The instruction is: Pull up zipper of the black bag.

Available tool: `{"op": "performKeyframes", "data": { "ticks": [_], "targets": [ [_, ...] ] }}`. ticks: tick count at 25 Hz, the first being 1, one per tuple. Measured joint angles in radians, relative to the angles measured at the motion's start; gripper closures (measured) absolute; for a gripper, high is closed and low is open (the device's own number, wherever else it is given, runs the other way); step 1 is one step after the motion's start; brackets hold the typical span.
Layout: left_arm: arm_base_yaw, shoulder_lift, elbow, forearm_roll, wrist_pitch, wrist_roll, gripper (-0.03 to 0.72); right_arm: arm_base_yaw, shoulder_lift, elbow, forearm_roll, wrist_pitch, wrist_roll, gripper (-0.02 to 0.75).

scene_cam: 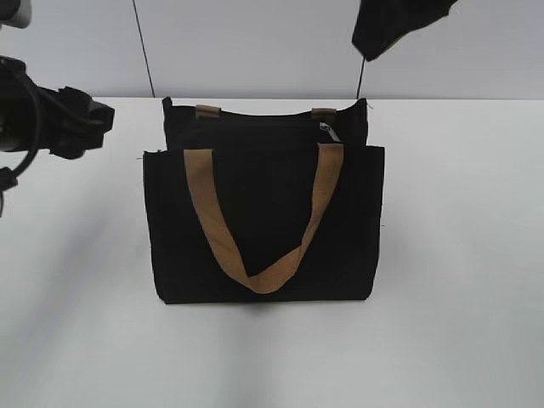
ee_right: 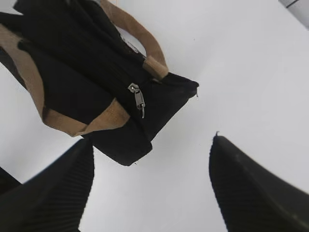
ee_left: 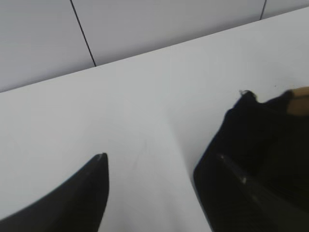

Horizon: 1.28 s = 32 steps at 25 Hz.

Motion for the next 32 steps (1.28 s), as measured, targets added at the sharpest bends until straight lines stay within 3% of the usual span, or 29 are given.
{"op": "performKeyframes", "data": {
  "ticks": [3, 5, 11, 14, 16, 20, 27, 32],
  "targets": [
    [-0.120, -0.005, 0.000, -0.212, 0.166, 0.158, 0.188, 0.005, -0.089, 0.040, -0.008, -0.001, 0.010, 0.178],
    [-0.168, -0.005, 0.000, -0.405, 0.280, 0.336, 0.188, 0.005, -0.157, 0.111, -0.015, 0.000, 0.011, 0.177],
    [-0.224, -0.079, -0.073, -1.025, 0.560, 0.913, 0.178, 0.005, -0.416, 0.401, 0.002, 0.000, 0.011, 0.140],
    [-0.229, -0.178, -0.137, -1.238, 0.732, 1.149, 0.124, 0.005, -0.560, 0.530, 0.027, 0.001, 0.011, 0.108],
    [-0.229, -0.259, -0.146, -1.310, 0.842, 1.223, 0.092, 0.005, -0.656, 0.622, 0.042, 0.001, 0.010, 0.102],
    [-0.230, -0.496, -0.099, -1.347, 0.970, 1.255, 0.076, 0.005, -0.879, 0.791, 0.042, 0.005, 0.009, 0.099],
    [-0.231, -0.929, 0.055, -1.369, 0.981, 1.262, 0.086, 0.005, -1.137, 1.005, 0.042, 0.007, 0.009, 0.099],
    [-0.231, -1.101, 0.155, -1.378, 0.948, 1.262, 0.097, 0.005, -1.198, 1.124, 0.054, -0.030, 0.008, 0.101]
  ]
}}
